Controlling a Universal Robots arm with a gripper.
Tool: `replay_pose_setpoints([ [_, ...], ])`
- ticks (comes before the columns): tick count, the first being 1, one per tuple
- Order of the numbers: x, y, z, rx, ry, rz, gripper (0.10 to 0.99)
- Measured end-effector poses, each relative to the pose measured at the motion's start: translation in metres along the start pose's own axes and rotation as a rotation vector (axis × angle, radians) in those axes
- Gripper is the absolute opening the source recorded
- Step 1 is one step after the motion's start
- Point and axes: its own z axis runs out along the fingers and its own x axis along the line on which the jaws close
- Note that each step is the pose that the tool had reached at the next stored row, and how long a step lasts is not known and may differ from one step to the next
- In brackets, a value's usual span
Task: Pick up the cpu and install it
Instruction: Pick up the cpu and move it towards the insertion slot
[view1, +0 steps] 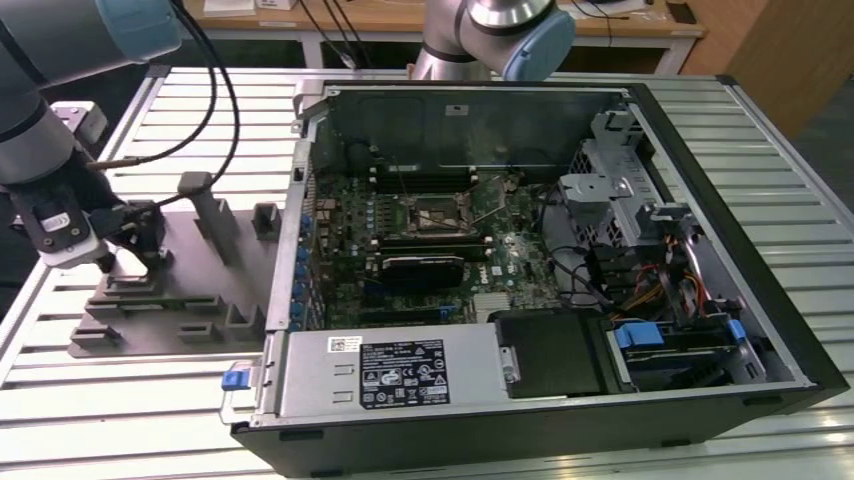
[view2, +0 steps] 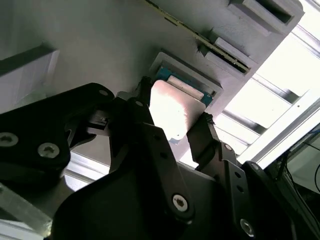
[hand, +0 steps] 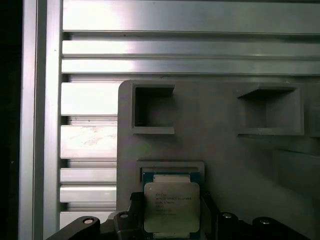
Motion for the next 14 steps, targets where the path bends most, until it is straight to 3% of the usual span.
replay_pose_setpoints([
  [14,-0.0007,0.0013,-0.0316,0.0,-0.0014,0.0,0.541],
])
